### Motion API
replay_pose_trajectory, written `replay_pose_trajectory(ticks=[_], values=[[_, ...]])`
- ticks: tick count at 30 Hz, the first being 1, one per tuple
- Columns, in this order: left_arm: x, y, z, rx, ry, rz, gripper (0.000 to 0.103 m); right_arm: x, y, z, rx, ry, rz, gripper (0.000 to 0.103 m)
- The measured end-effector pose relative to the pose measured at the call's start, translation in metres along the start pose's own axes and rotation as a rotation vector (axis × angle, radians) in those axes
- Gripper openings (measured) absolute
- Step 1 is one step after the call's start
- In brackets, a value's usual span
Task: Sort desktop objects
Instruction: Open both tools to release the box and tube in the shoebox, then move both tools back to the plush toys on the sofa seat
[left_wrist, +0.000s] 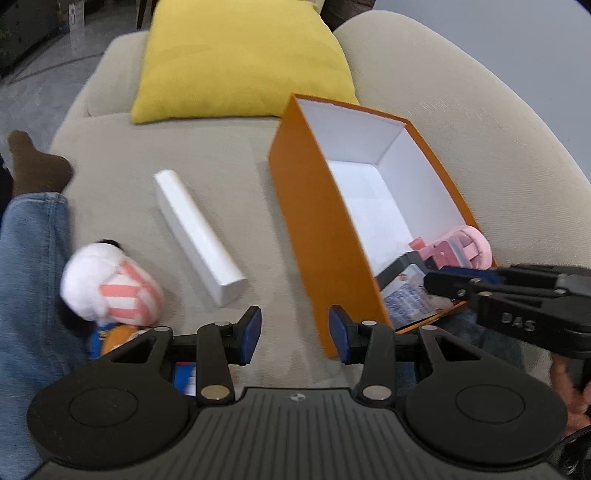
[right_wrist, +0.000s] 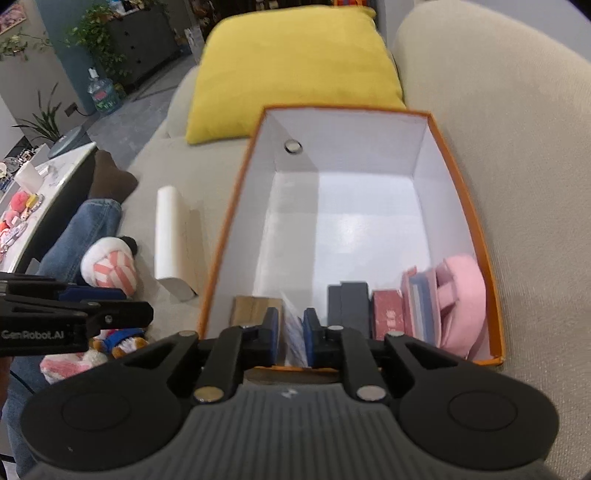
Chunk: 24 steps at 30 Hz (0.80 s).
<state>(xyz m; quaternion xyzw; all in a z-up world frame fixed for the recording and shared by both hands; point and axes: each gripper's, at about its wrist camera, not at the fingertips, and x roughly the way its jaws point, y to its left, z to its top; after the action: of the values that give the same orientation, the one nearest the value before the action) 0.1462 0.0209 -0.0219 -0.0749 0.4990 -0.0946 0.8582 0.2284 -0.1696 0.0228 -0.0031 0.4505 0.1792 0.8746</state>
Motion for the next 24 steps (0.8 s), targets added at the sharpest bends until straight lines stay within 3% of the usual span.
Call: replay_pose_trajectory(ticks=[3, 7, 16, 24], values=[[-0.013, 0.015, -0.003, -0.01, -0.021, 0.038, 0.047, -0.009, 0.019, -0.001, -0.061, -0.05, 0.029, 0.021], [-0.03, 0.038, -0.012, -0.033, -0.034, 0.096, 0.047, -0.012, 0.047, -0.004, -0.128, -0.082, 0.108, 0.033], [-0.047, 0.076, -0.053, -0.1, 0.011, 0.173, 0.048, 0.02, 0.099, -0.021, -0.213, 0.022, 0.21, 0.033], [-0.059, 0.076, -0.098, -0.105, 0.075, 0.196, 0.048, 0.04, 0.128, -0.047, -0.267, 0.119, 0.259, 0.033]])
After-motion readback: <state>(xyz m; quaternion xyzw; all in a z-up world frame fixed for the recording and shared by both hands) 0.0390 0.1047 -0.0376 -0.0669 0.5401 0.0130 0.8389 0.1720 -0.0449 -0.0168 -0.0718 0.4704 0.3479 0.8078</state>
